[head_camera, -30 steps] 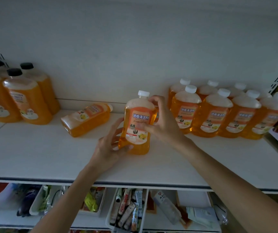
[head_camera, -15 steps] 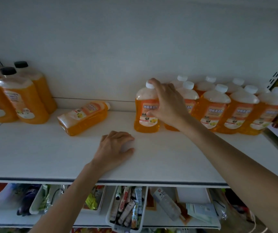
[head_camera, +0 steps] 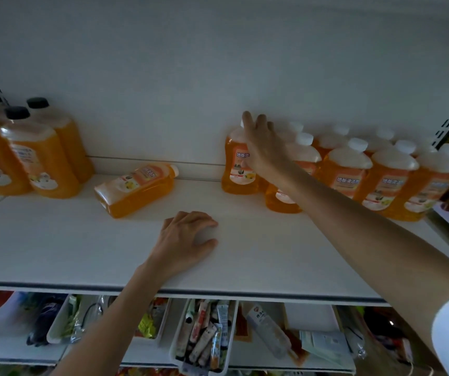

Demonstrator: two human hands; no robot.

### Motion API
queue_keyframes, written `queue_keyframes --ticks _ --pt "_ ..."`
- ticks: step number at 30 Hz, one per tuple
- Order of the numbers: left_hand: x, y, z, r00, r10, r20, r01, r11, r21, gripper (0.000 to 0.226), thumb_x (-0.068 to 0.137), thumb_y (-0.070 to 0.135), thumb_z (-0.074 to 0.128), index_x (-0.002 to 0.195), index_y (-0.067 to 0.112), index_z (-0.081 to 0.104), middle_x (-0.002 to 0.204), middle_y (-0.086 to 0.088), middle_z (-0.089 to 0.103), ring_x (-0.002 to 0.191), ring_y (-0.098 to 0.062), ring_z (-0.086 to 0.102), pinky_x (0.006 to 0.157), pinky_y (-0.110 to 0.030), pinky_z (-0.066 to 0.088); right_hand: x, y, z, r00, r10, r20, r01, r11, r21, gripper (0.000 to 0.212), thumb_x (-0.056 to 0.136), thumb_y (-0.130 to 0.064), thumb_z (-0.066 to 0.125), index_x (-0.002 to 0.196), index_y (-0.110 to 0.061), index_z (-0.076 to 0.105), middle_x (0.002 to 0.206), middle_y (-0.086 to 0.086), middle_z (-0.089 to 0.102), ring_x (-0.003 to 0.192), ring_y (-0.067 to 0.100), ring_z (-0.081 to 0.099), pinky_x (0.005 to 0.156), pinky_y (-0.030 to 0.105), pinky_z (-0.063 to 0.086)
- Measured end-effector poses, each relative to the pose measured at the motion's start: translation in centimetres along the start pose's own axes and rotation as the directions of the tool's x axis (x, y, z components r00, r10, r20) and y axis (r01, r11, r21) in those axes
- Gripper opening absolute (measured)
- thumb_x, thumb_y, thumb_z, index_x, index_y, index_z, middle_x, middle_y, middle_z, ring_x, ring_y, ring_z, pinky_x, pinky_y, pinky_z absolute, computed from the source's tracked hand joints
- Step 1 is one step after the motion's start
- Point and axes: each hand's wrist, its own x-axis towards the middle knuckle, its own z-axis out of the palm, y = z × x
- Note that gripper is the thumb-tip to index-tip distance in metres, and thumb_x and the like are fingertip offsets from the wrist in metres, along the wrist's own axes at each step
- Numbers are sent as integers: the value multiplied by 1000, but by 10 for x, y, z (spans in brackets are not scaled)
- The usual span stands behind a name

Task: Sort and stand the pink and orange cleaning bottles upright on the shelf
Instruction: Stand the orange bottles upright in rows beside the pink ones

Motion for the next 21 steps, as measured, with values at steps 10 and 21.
queue_keyframes --ticks 10,21 --pt "-1 -2 -10 998 -1 -60 -11 980 -199 43 77 47 47 112 29 62 119 9 59 112 -11 51 92 -27 37 0 0 -2 1000 20 3 -19 981 -192 92 73 -22 77 141 -6 17 127 19 41 115 34 40 90 41 39" --pt "13 -106 -78 753 -627 -199 589 778 -219 57 84 31 64 134 14 42 136 -17 41 119 -37 41 92 -45 41 -21 -10 -3 999 -39 -22 36 992 -124 85 85 -35 63 147 -4 14 150 28 14 137 44 16 113 49 15"
